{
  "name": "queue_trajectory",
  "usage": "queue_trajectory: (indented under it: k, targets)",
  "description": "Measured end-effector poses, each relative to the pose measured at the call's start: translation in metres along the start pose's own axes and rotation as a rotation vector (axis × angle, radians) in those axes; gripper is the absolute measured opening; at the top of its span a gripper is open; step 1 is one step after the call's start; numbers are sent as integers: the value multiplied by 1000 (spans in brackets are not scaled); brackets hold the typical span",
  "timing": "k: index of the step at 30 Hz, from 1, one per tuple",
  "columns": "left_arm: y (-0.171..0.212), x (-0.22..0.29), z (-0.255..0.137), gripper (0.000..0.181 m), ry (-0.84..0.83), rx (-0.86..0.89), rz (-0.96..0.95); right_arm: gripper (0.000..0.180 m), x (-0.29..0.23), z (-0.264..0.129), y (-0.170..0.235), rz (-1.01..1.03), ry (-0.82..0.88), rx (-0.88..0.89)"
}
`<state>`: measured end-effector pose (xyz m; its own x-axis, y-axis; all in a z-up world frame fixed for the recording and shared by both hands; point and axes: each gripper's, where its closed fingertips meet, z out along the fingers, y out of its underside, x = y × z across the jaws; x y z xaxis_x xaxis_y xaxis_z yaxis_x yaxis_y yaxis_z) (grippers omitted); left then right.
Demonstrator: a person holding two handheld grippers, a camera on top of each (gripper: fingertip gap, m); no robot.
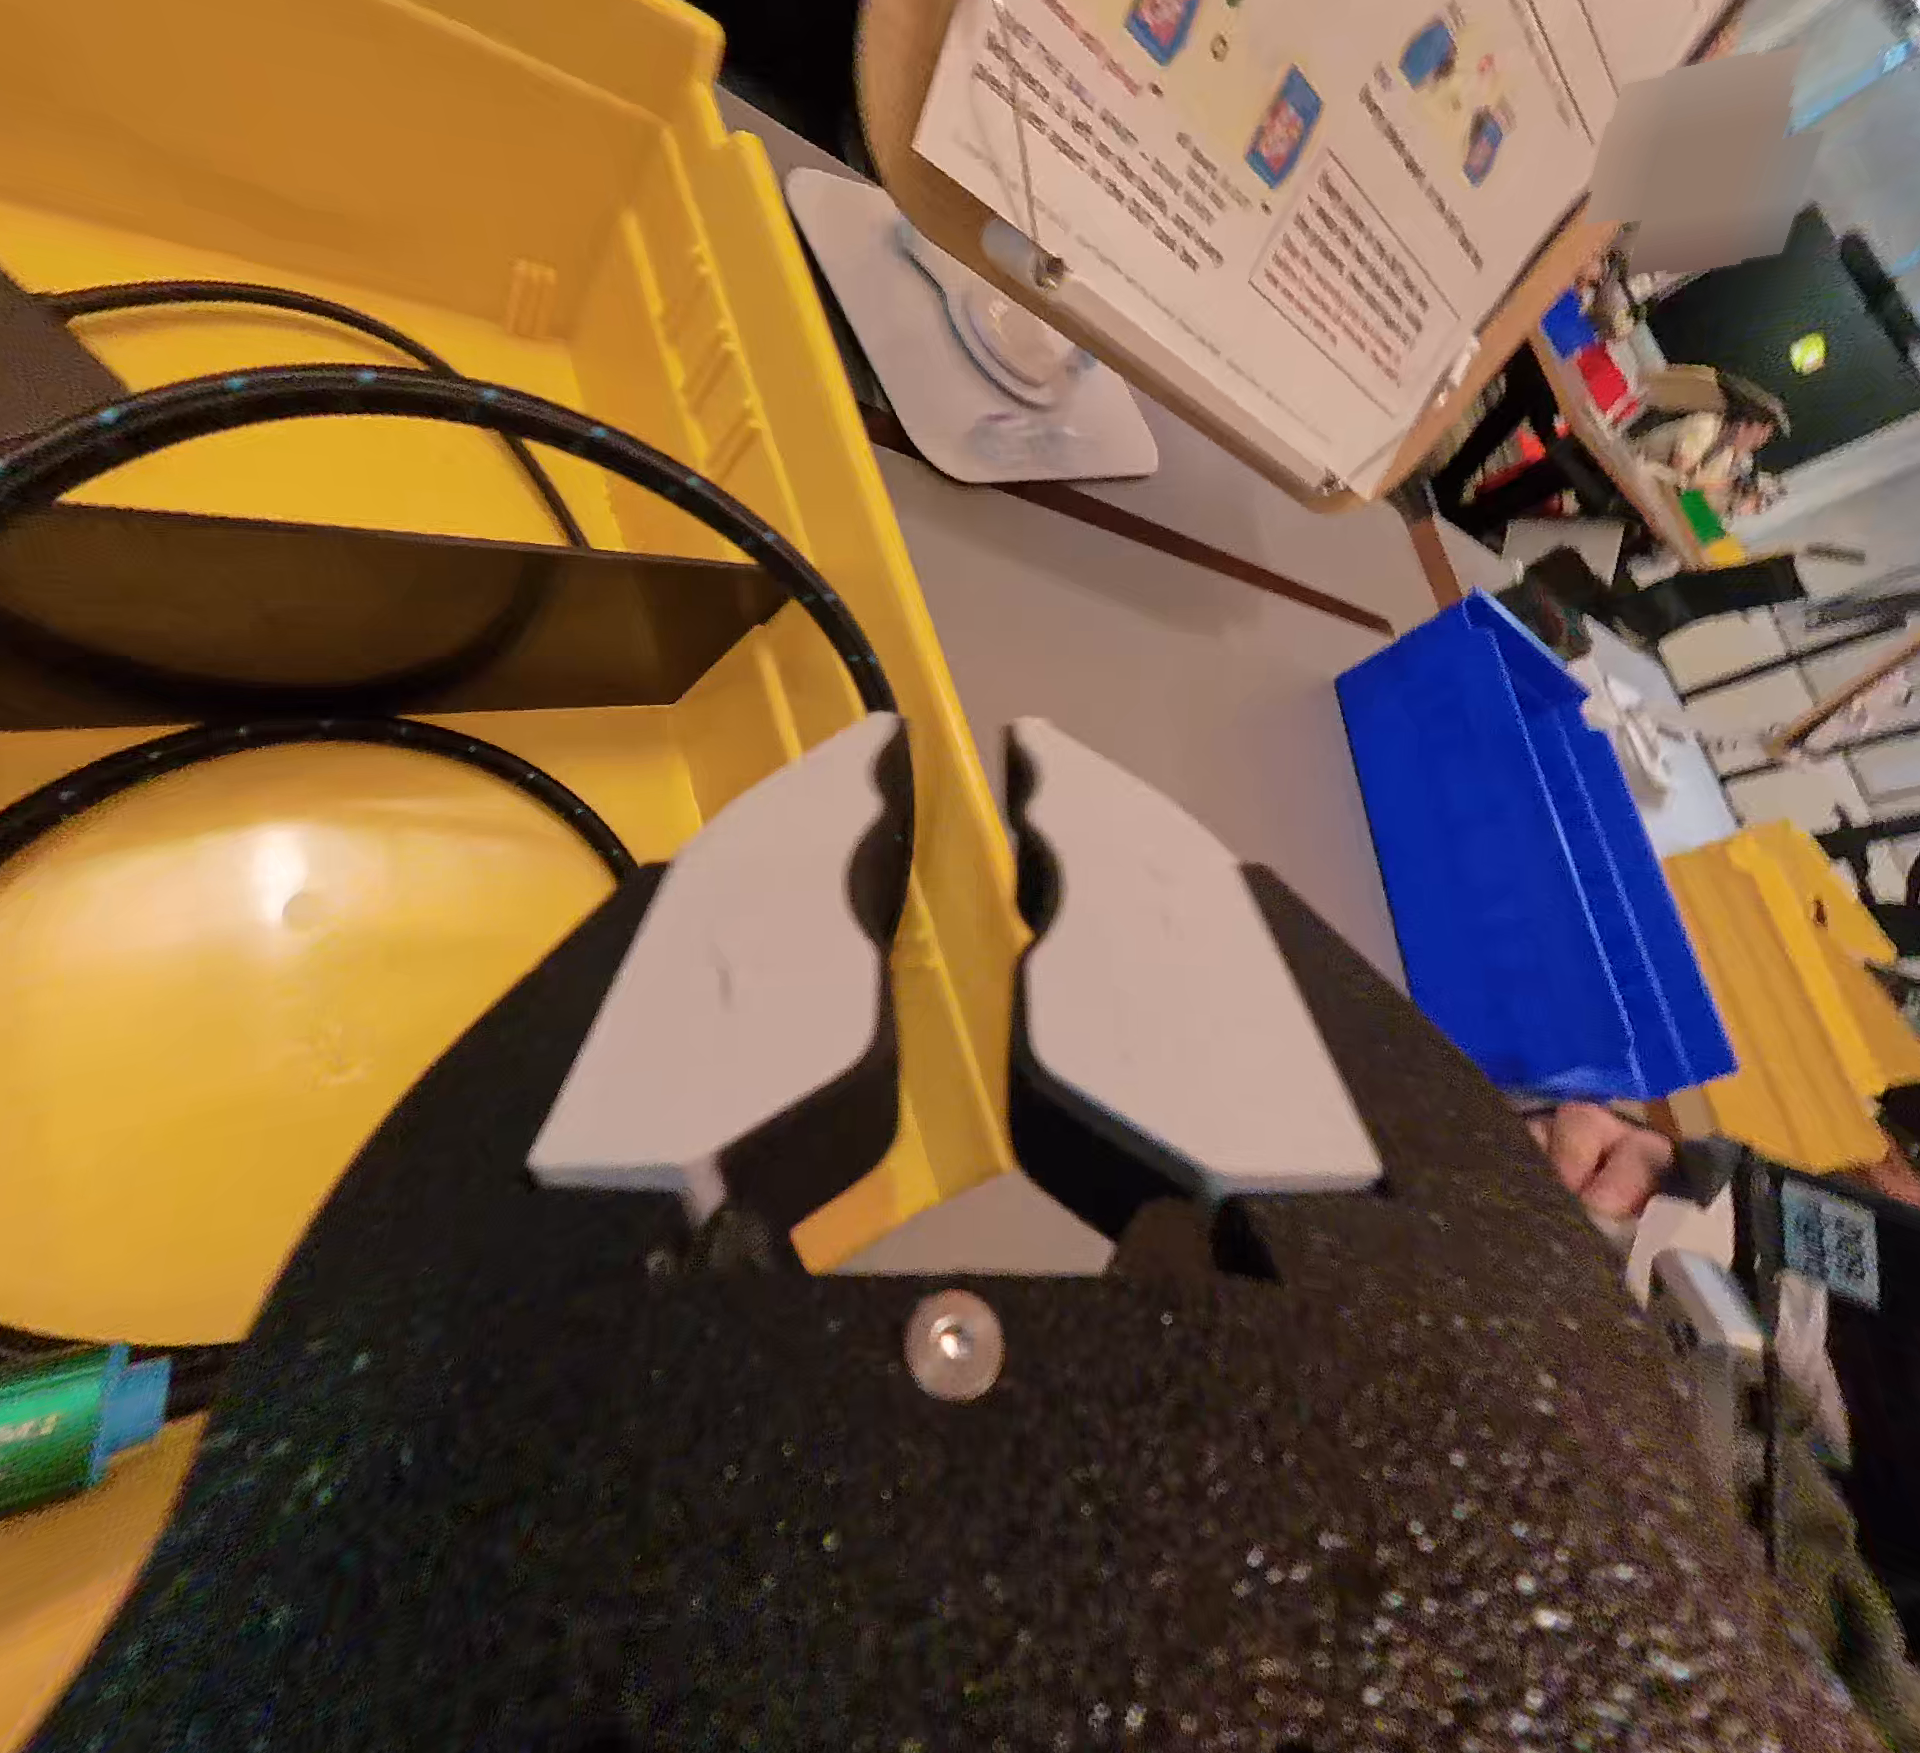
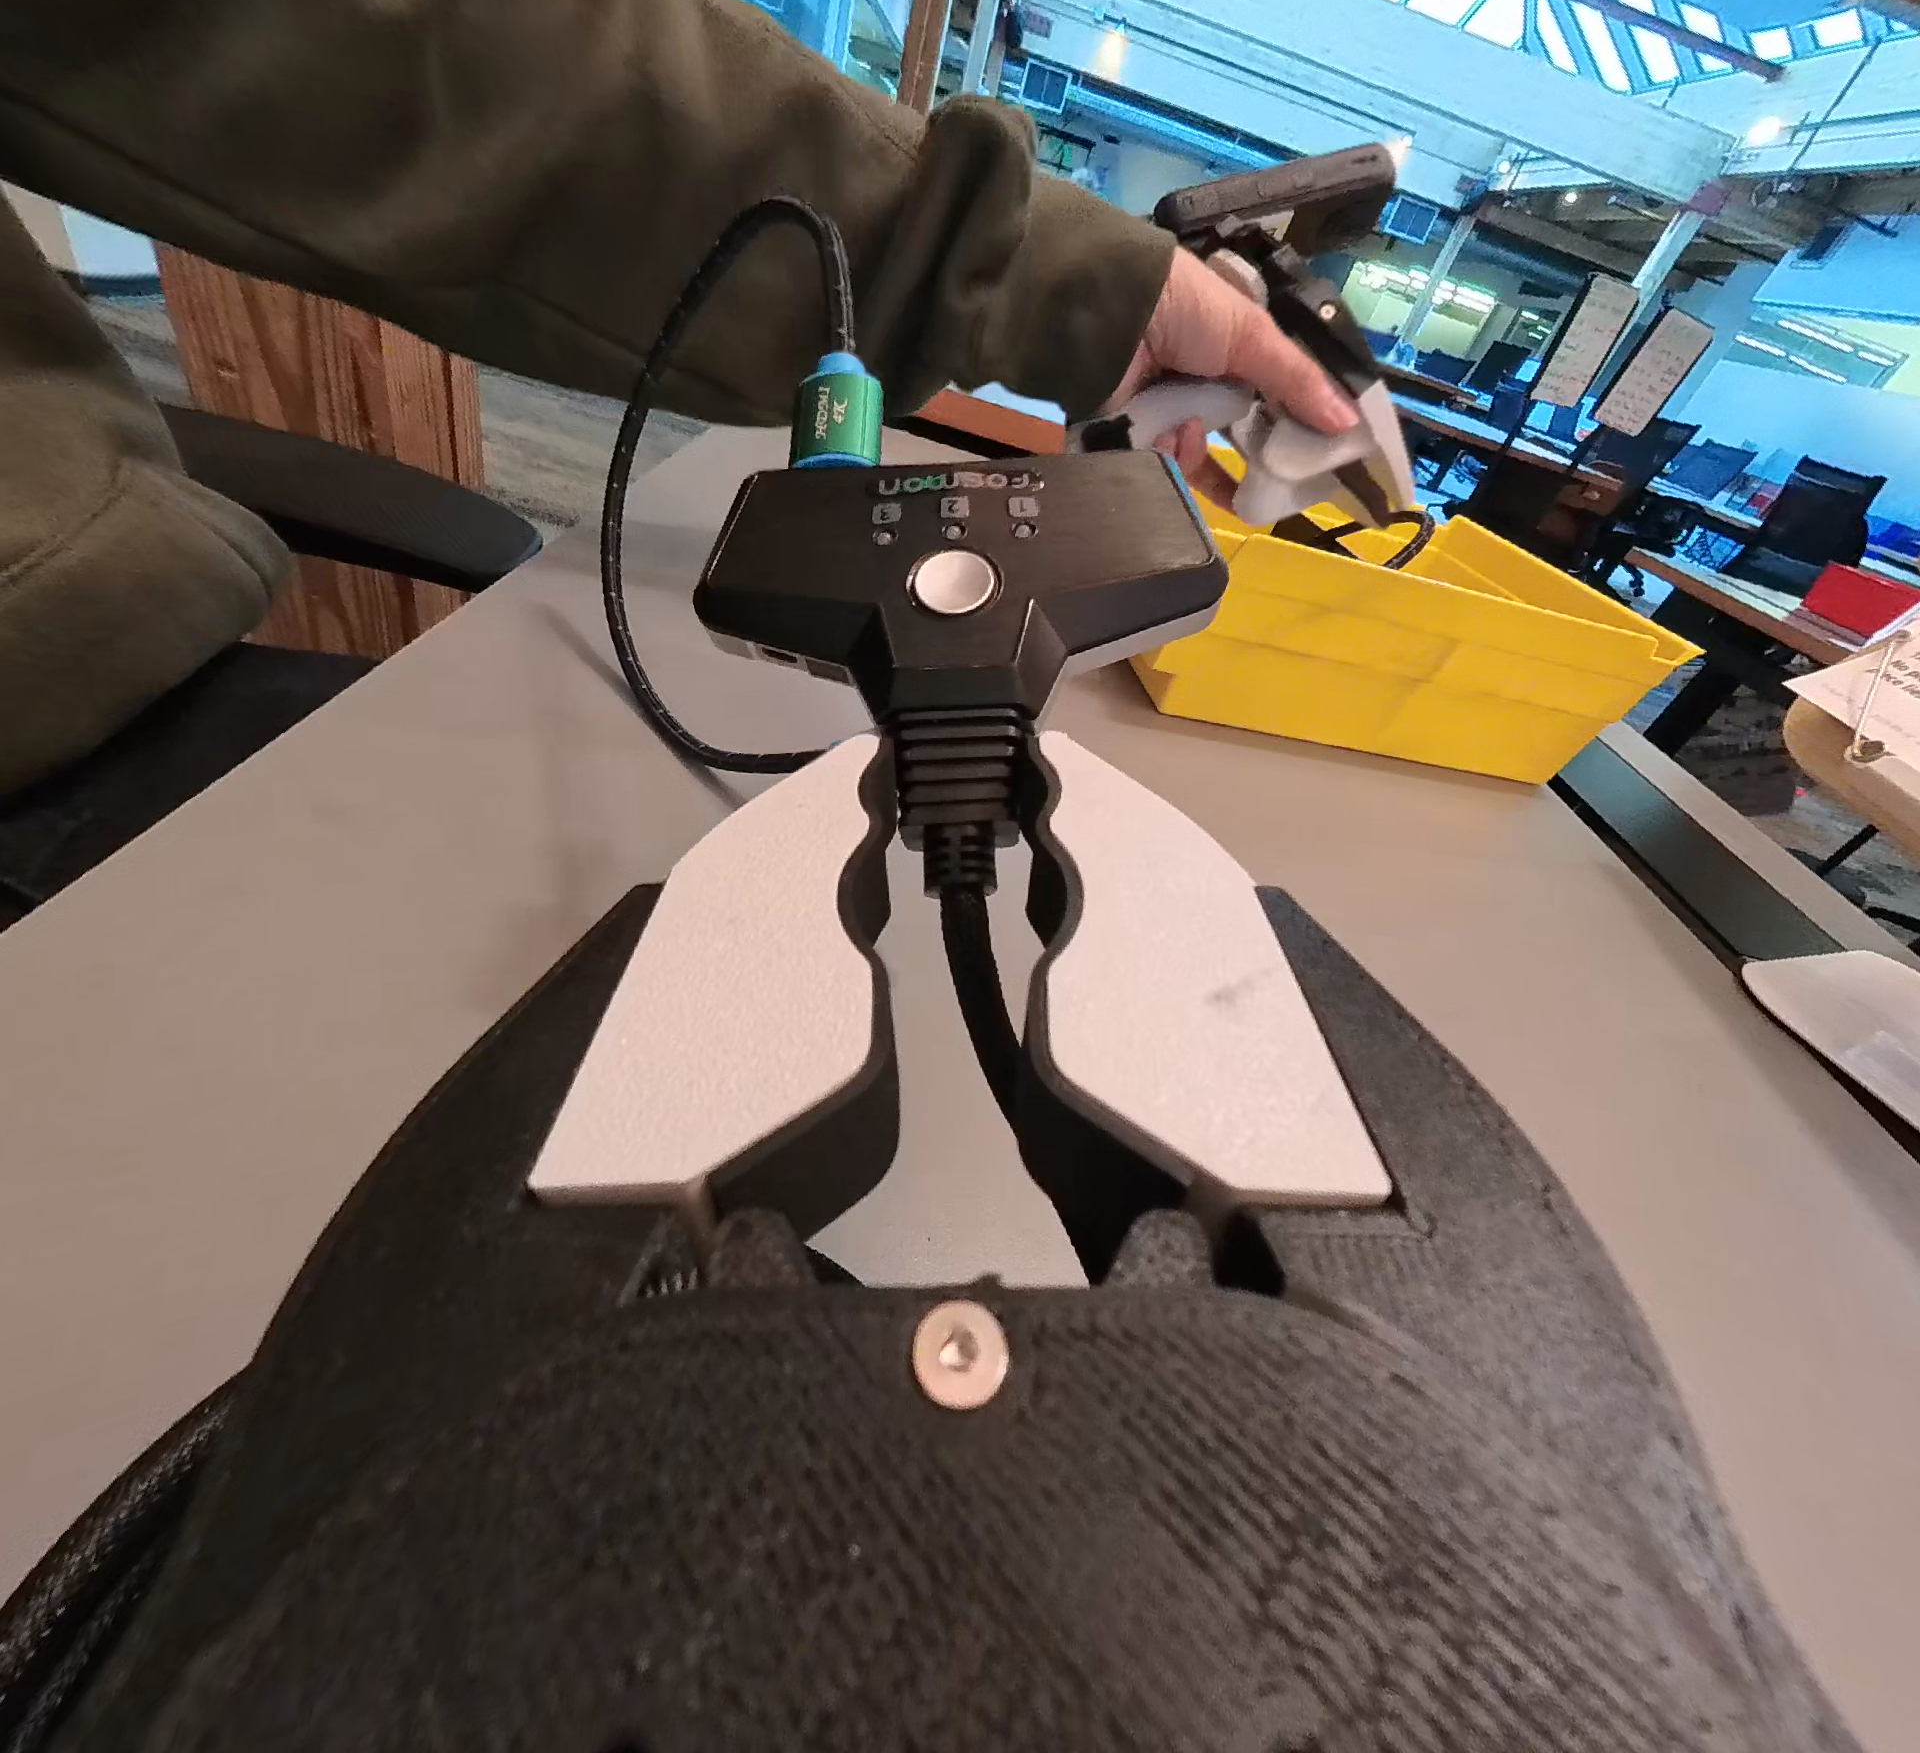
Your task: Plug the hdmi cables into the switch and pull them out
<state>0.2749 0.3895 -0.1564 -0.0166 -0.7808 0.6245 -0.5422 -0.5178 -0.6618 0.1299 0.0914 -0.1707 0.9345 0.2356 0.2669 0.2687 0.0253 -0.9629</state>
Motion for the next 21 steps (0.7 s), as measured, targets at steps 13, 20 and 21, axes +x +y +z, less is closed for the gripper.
queue_trajectory:
  k: [13,20,21]
  targets:
    - [-14,1,15,6,74,145,-127,22,0,-1,-1,-1,-2,11]
    - [-24,78,-50,6,103,169,560,22,-1,-4,-5,3,-11,40]
    - [-16,99,-62,6,161,148,706,22,-1,-5,-5,4,-11,47]
